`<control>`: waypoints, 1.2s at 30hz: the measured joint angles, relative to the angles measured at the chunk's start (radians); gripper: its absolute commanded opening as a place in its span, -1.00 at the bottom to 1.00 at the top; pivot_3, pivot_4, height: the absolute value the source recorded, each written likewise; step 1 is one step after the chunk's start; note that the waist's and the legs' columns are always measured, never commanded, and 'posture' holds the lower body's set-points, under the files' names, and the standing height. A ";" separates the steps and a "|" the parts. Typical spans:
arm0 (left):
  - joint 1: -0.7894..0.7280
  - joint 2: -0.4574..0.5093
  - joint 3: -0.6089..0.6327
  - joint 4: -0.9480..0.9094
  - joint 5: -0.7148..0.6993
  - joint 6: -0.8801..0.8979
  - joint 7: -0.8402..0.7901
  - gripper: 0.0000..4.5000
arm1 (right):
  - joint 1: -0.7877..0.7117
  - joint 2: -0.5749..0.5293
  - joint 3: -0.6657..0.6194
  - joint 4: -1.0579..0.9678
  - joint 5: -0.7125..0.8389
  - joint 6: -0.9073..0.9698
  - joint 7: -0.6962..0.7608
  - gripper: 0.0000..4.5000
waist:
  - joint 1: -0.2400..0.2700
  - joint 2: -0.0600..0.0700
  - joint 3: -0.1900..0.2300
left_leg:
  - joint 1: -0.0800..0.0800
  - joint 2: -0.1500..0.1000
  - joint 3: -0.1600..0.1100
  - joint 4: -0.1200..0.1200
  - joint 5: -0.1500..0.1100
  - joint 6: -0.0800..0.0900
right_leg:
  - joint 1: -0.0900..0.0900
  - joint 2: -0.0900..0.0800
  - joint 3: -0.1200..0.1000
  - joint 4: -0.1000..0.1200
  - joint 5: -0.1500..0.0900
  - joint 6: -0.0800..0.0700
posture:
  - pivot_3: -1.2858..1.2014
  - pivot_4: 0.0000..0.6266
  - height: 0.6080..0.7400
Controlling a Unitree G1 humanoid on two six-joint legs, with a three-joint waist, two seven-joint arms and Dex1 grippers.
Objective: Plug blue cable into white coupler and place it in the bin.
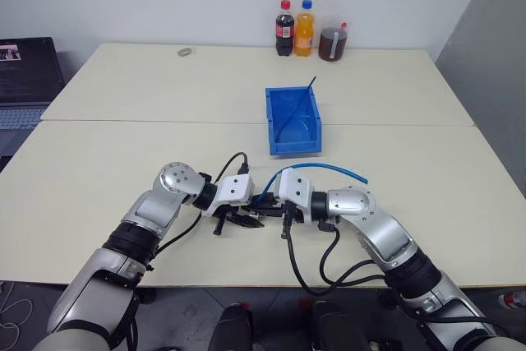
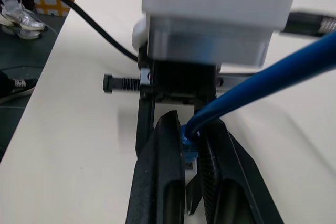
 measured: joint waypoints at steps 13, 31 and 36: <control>0.019 -0.011 0.021 -0.003 0.005 0.026 0.007 -0.64 | -0.017 0.018 0.010 0.019 -0.037 0.004 0.035 -0.96 | -0.001 0.000 0.000 | 0.009 0.000 0.000 -0.001 0.000 0.000 | 0.008 0.000 0.001 0.000 -0.002 0.003 | 0.03 -0.52 1.00; 0.038 -0.017 0.024 -0.004 0.036 0.041 0.018 -0.64 | -0.109 0.023 0.056 0.069 -0.092 0.121 0.116 -0.96 | -0.002 0.003 -0.028 | 0.015 0.000 0.001 -0.003 0.000 0.000 | 0.012 0.001 0.001 -0.001 -0.004 0.002 | 0.03 -0.52 1.00; 0.045 -0.022 0.024 -0.004 0.042 0.042 0.026 -0.64 | -0.107 0.031 0.055 0.072 -0.094 0.157 0.115 -0.96 | -0.002 0.005 -0.033 | 0.018 0.000 0.001 -0.004 0.000 0.001 | 0.015 0.001 0.001 -0.001 -0.004 0.001 | 0.03 -0.52 1.00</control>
